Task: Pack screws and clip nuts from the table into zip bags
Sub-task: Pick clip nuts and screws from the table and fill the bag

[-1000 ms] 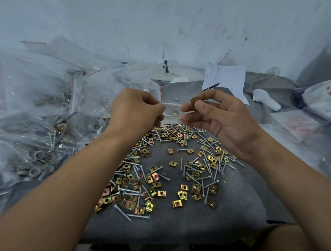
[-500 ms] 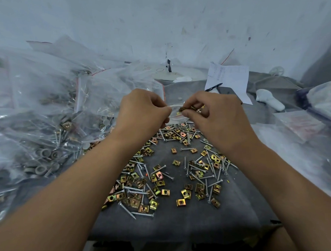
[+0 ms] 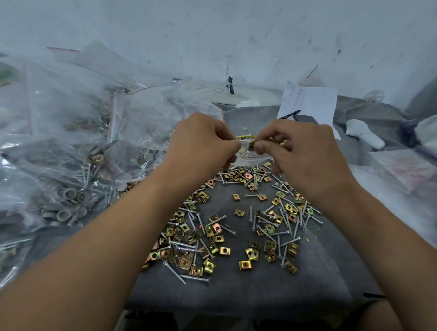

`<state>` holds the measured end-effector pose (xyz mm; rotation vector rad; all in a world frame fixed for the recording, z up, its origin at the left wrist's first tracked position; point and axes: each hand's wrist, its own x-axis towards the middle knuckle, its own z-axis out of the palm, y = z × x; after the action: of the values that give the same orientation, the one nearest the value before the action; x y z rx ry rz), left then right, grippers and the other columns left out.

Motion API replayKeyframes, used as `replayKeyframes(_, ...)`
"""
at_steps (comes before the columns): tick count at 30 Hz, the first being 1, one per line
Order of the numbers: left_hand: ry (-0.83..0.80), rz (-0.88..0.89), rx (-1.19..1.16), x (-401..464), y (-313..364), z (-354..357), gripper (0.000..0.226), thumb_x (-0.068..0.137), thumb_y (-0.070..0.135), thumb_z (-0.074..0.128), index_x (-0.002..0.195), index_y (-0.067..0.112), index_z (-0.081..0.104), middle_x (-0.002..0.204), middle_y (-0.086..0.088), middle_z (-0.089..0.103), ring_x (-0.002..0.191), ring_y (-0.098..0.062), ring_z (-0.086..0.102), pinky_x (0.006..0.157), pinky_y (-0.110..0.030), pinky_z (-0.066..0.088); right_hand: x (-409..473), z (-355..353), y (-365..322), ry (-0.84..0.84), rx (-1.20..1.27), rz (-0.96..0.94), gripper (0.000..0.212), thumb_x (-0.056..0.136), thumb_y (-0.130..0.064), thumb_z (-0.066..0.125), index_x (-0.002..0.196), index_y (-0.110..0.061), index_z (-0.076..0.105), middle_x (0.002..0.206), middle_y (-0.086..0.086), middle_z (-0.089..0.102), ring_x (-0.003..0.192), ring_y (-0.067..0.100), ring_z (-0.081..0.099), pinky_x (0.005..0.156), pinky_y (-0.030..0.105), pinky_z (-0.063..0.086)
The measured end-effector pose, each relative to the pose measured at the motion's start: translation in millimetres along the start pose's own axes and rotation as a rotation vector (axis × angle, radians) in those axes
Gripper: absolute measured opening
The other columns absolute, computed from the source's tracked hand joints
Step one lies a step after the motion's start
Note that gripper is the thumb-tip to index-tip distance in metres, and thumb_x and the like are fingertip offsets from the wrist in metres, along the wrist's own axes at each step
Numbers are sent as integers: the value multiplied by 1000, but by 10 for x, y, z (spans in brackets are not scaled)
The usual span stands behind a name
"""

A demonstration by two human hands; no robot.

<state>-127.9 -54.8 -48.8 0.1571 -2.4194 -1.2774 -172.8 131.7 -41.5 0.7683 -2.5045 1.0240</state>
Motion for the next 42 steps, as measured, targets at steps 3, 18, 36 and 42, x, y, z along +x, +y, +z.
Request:
replayKeyframes(3,-20,11,6,-8,6,4,13,92,16,75,80,16,79,65,4,77,60,-10,76,70,-40,68,0,3,-43,-12,-86,-28,2,92,-33,75,94,-32,75,88,-9,71,67,6,66,66,34,55)
replayKeyframes(18,-37,-29,-70,-6,-28,-52,15,94,16,75,79,13,78,67,-1,77,62,-18,78,69,-44,68,37,4,-163,3,-304,-167,28,85,-49,78,108,-33,75,91,-14,78,83,10,71,80,38,57)
replayKeyframes(36,167,-86,-119,69,-95,-93,18,94,13,72,77,11,77,66,-2,76,61,-17,75,59,-31,63,0,-132,419,-483,-184,-10,12,77,-35,89,84,-41,80,79,-28,71,77,-5,63,67,17,44)
replayKeyframes(42,156,-87,-103,60,-101,-87,16,96,12,71,81,9,77,69,-4,77,63,-19,76,60,-31,63,37,42,437,-614,-309,-6,15,80,-33,87,88,-43,79,87,-20,72,82,0,62,72,29,50)
